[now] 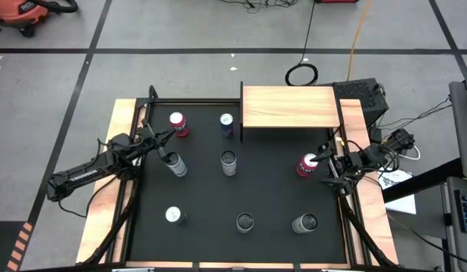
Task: Place canned beverage on shelf
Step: Put the right red soda can on the shelf
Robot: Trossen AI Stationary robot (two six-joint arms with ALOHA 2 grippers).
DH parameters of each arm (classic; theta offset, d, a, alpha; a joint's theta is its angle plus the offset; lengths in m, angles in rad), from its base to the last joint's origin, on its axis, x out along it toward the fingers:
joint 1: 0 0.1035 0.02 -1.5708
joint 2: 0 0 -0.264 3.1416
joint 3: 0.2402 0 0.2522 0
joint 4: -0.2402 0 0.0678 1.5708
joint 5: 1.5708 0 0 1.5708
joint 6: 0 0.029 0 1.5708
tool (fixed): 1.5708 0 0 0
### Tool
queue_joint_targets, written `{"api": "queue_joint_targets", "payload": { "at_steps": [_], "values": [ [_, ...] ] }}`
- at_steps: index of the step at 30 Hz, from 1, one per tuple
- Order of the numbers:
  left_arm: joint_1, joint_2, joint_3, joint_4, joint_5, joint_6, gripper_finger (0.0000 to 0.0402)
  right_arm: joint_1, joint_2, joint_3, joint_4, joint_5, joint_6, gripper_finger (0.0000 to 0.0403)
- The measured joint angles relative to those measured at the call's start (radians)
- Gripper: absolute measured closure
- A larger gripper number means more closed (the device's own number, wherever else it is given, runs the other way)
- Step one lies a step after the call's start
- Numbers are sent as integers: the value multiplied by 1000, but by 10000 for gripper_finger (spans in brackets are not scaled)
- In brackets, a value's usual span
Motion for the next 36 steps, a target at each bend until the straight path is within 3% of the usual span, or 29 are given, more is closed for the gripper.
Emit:
{"api": "queue_joint_targets", "payload": {
  "at_steps": [7,12,20,26,33,36],
  "values": [
    [0,0,0,0,0,0,401,0,0,15,-23,-3,29,91],
    [0,0,0,2,-18,0,401,0,0,16,41,3,-55,91],
    [0,0,0,34,-19,-1,401,0,0,18,124,177,-108,91],
    [0,0,0,13,-19,-2,401,0,0,19,120,411,-96,91],
    [0,0,5,31,-19,-5,401,0,0,19,106,437,-106,91],
    [0,0,7,65,-19,-81,401,0,0,19,112,437,-130,91]
  ]
}}
